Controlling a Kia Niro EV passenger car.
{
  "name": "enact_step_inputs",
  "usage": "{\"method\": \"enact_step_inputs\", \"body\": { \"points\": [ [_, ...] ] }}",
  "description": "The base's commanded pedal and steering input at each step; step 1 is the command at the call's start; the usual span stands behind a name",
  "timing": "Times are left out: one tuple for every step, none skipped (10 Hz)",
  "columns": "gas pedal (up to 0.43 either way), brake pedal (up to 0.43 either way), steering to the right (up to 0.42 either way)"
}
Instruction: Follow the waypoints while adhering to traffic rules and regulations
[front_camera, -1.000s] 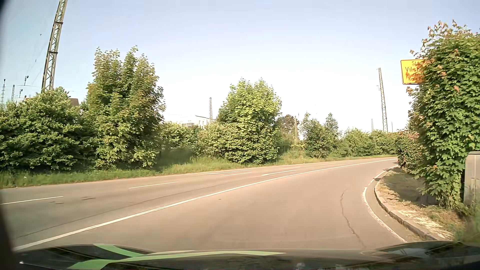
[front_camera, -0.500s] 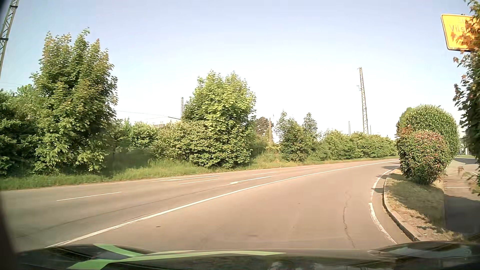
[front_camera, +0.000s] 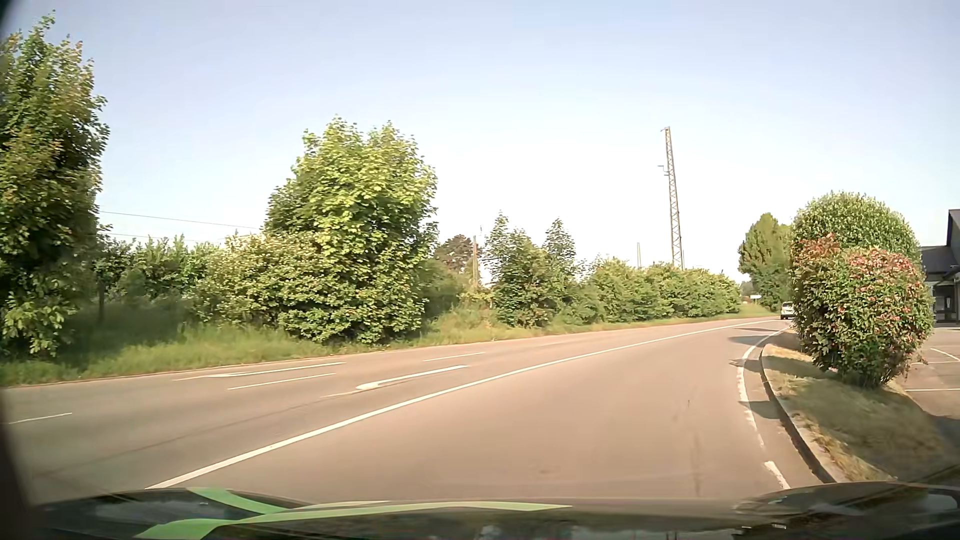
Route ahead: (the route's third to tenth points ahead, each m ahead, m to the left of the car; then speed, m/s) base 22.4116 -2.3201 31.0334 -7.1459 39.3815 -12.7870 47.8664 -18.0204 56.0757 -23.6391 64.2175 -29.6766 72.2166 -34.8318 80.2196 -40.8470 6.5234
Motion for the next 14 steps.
{"method": "enact_step_inputs", "body": {
  "points": [
    [0.138,0.000,0.125],
    [0.157,0.000,0.124],
    [0.157,0.000,0.124],
    [0.157,0.000,0.124],
    [0.157,0.000,0.124],
    [0.169,0.000,0.123],
    [0.169,0.000,0.123],
    [0.169,0.000,0.123],
    [0.177,0.000,0.123],
    [0.177,0.000,0.122],
    [0.177,0.000,0.121],
    [0.189,0.000,0.120],
    [0.189,0.000,0.120],
    [0.189,0.000,0.120]
  ]
}}
